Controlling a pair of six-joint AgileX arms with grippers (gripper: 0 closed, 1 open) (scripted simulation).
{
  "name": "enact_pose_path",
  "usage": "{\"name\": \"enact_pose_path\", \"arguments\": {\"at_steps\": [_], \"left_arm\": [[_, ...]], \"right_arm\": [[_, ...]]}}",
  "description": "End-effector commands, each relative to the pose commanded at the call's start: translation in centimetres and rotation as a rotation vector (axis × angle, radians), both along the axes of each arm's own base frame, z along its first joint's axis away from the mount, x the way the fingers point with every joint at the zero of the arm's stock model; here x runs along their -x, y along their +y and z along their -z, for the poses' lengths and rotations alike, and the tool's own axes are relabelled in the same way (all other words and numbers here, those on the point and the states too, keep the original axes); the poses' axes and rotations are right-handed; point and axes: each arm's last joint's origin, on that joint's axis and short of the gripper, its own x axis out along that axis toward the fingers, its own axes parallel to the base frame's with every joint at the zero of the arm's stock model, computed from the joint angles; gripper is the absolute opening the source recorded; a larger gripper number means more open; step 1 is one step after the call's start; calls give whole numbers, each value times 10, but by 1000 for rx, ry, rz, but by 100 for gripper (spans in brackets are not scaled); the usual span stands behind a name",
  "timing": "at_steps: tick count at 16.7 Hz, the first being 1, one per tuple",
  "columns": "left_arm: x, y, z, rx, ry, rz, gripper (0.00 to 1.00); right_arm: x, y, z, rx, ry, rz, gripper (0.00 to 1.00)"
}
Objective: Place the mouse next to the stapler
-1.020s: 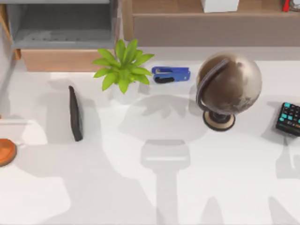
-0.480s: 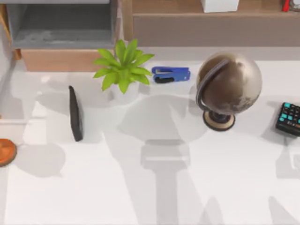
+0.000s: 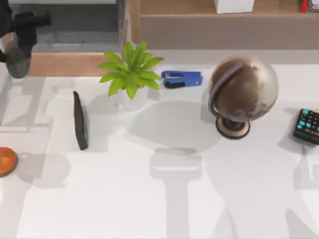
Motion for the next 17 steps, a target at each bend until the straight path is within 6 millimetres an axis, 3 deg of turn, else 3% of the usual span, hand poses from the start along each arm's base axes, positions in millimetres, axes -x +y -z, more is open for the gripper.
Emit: {"name": "enact_pose_path", "arguments": {"at_steps": [5, 9, 13, 17], "left_arm": [[49, -99, 42, -5, 116, 81, 0], [99, -159, 76, -49, 165, 136, 0], [141, -193, 101, -86, 168, 173, 0], [160, -205, 112, -105, 159, 183, 0]], "right_arm": [[0, 0, 0, 0, 0, 0, 100], [0, 0, 0, 0, 0, 0, 100], [0, 0, 0, 0, 0, 0, 100], [0, 0, 0, 0, 0, 0, 100]]}}
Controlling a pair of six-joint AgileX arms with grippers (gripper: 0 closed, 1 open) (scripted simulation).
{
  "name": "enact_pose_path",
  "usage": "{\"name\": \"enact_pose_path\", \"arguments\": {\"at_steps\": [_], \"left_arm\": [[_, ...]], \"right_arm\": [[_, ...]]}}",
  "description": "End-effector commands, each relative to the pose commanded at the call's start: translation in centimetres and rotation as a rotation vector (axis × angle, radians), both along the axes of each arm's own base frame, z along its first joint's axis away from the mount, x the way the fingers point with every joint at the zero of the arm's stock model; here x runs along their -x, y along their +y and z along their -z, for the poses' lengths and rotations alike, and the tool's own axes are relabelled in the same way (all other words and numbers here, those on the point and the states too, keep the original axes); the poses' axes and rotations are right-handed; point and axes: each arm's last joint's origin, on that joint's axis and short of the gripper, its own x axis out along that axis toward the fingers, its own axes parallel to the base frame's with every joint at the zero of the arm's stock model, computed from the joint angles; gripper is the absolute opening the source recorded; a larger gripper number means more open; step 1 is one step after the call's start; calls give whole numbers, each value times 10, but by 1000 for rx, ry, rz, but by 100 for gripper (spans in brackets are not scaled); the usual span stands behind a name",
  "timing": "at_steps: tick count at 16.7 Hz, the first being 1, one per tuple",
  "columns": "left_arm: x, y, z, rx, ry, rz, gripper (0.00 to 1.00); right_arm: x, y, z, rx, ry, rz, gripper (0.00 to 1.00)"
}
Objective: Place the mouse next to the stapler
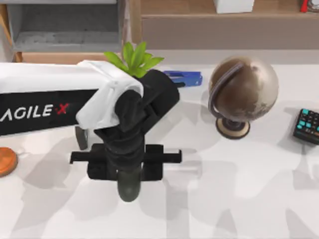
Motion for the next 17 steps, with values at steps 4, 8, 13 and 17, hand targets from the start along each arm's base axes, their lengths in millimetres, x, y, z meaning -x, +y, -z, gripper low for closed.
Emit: {"name": "enact_pose_path", "arguments": {"at_steps": [4, 8, 13, 17], "left_arm": [[0, 0, 0, 0, 0, 0, 0], [6, -1, -3, -2, -12, 7, 0], [23, -2, -12, 11, -63, 38, 0], [23, -1, -12, 21, -80, 37, 0]], "right_arm": [[0, 0, 0, 0, 0, 0, 100], [0, 0, 0, 0, 0, 0, 100], [0, 0, 0, 0, 0, 0, 100], [0, 0, 0, 0, 0, 0, 100]]}}
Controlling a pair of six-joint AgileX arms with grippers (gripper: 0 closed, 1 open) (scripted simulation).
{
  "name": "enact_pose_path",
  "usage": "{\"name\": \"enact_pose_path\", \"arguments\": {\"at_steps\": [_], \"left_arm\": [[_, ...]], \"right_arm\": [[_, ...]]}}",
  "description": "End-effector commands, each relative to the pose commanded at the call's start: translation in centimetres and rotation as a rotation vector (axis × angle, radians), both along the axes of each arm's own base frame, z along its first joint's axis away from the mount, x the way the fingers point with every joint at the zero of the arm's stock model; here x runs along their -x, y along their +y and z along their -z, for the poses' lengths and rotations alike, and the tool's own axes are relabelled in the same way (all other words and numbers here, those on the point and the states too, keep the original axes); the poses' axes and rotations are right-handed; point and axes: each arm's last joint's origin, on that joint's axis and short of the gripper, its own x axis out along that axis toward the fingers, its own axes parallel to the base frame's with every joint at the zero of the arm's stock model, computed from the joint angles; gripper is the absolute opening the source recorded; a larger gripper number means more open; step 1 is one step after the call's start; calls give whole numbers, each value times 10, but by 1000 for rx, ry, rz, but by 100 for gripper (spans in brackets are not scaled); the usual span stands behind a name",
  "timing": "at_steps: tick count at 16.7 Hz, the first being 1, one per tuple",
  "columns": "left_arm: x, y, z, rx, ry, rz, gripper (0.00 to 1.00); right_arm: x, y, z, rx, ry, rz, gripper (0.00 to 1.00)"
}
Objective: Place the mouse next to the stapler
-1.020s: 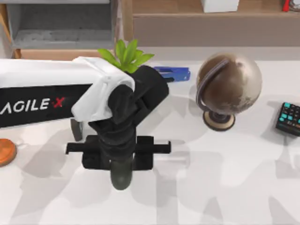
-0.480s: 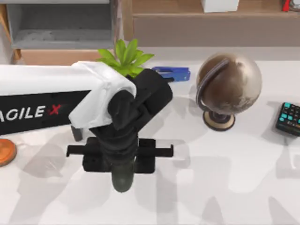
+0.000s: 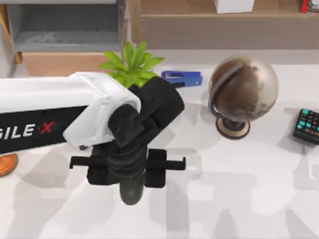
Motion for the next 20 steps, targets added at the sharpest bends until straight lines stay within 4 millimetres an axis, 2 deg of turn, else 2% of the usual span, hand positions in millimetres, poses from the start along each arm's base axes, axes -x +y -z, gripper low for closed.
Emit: {"name": "enact_pose_path", "arguments": {"at_steps": [12, 14, 18, 20], "left_arm": [[-23, 0, 19, -4, 54, -36, 0], [-24, 1, 27, -21, 79, -37, 0], [-24, 1, 27, -21, 80, -37, 0], [-24, 1, 27, -21, 80, -37, 15]], "right_arm": [[0, 0, 0, 0, 0, 0, 100], [0, 0, 0, 0, 0, 0, 100], [0, 0, 0, 0, 0, 0, 100], [0, 0, 0, 0, 0, 0, 100]]}}
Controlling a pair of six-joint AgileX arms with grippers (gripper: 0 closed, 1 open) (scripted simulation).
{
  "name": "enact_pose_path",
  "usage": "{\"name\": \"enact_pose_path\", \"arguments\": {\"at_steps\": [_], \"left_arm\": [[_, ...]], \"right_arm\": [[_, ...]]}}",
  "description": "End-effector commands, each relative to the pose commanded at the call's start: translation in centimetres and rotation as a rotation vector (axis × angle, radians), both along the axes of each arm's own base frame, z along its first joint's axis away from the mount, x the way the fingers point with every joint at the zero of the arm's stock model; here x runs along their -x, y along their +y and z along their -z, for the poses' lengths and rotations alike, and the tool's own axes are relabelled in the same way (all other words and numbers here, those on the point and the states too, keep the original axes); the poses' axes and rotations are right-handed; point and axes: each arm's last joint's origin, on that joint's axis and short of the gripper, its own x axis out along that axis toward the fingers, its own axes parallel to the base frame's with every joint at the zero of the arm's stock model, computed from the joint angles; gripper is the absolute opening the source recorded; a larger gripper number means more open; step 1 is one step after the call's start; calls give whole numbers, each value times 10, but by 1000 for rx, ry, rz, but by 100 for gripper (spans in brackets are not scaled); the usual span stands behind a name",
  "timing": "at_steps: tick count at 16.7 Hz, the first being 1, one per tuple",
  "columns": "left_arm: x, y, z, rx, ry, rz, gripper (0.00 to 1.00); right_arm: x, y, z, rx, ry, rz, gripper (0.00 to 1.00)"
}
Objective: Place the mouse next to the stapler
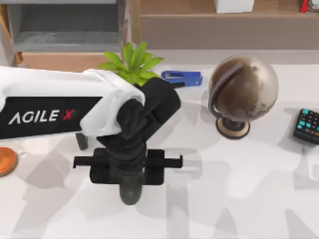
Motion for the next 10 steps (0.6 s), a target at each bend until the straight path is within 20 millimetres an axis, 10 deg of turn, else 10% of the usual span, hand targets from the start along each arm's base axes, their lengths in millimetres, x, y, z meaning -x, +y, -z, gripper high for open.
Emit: {"name": "enact_pose_path", "arguments": {"at_steps": [10], "left_arm": [[0, 0, 0, 0, 0, 0, 90]], "right_arm": [[0, 0, 0, 0, 0, 0, 100]]}}
